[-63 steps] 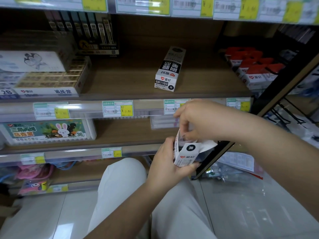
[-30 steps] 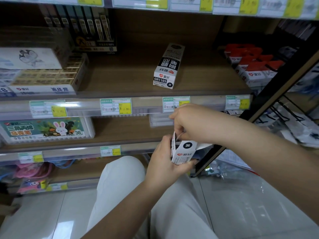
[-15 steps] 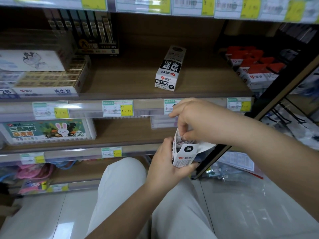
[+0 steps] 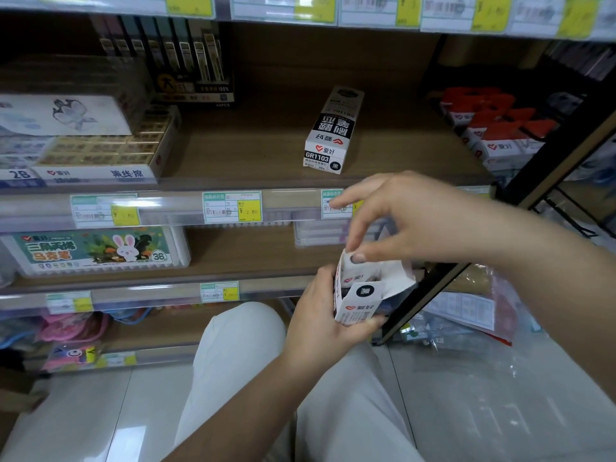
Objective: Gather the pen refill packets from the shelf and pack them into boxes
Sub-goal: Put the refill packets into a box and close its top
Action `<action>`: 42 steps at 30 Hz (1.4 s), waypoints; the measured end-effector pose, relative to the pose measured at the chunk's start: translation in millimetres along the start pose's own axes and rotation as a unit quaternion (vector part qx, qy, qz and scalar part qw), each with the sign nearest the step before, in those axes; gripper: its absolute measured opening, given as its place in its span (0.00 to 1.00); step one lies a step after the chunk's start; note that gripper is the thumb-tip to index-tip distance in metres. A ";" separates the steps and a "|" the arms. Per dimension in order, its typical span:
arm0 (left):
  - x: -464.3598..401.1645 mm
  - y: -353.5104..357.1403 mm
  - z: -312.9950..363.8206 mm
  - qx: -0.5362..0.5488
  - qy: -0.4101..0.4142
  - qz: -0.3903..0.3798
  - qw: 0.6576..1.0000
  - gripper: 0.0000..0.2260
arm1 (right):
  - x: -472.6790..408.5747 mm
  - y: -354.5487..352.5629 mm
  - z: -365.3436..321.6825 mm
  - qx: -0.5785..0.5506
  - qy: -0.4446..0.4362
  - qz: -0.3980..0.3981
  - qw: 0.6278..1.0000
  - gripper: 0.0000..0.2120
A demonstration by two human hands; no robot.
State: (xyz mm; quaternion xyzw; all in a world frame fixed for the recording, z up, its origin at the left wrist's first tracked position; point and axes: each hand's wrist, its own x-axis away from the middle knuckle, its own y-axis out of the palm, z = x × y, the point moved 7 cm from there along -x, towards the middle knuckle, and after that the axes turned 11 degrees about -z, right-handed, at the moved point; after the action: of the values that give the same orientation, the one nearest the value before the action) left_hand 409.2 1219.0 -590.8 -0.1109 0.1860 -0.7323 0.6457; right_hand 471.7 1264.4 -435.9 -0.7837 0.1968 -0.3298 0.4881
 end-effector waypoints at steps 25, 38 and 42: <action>-7.9 -2.5 -4.5 0.042 -0.025 0.004 0.999 0.23 | -3.9 9.8 11.2 0.027 -0.001 -0.016 1.000 0.15; -7.6 -0.2 -2.6 0.032 -0.022 0.000 0.999 0.25 | -14.3 19.8 7.6 0.113 -0.004 -0.077 0.991 0.04; -6.8 -0.8 -3.7 0.030 -0.023 0.002 0.999 0.25 | -17.8 23.0 2.1 0.143 -0.018 -0.081 0.986 0.04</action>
State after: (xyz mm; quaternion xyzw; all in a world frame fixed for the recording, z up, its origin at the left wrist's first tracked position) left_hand 408.0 1226.2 -593.3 -0.1078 0.1498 -0.7332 0.6545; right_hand 460.9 1266.7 -462.9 -0.7249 0.0744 -0.3794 0.5701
